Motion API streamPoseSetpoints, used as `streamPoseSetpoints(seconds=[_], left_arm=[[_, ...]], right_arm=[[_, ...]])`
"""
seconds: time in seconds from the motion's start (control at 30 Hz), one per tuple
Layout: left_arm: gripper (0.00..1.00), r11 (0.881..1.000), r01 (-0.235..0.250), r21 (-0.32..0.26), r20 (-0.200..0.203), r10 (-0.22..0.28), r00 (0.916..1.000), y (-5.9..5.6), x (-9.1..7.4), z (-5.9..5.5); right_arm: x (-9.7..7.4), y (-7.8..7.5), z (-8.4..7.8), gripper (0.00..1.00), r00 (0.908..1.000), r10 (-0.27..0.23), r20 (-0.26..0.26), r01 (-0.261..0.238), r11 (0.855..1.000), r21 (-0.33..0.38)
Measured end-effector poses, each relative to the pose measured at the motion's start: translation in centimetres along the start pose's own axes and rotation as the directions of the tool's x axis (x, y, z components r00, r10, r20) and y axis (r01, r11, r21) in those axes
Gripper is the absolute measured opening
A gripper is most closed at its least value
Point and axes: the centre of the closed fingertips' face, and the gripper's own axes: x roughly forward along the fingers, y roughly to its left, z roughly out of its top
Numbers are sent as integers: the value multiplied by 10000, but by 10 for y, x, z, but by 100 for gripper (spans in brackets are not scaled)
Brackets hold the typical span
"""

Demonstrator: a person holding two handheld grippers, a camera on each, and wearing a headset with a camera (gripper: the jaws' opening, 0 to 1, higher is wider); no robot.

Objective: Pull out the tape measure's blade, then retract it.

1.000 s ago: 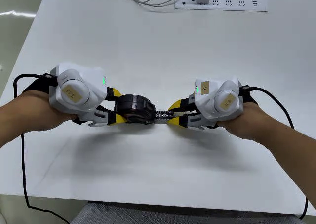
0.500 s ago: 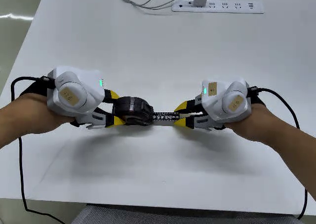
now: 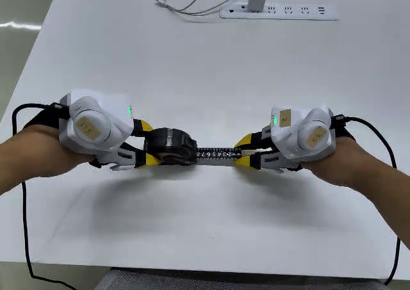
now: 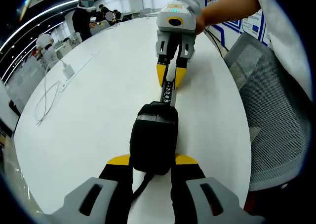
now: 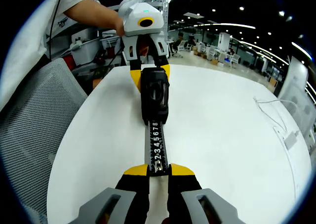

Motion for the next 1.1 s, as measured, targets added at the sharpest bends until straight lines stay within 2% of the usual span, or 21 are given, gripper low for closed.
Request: streamPoseSetpoints(seconds=[1.1], left_arm=[[24,10000,-17,-28,-22,17,10000,0,1,0]], right_arm=[[-29,-1,-26,9,9981,-191,-578,195,9998,62]])
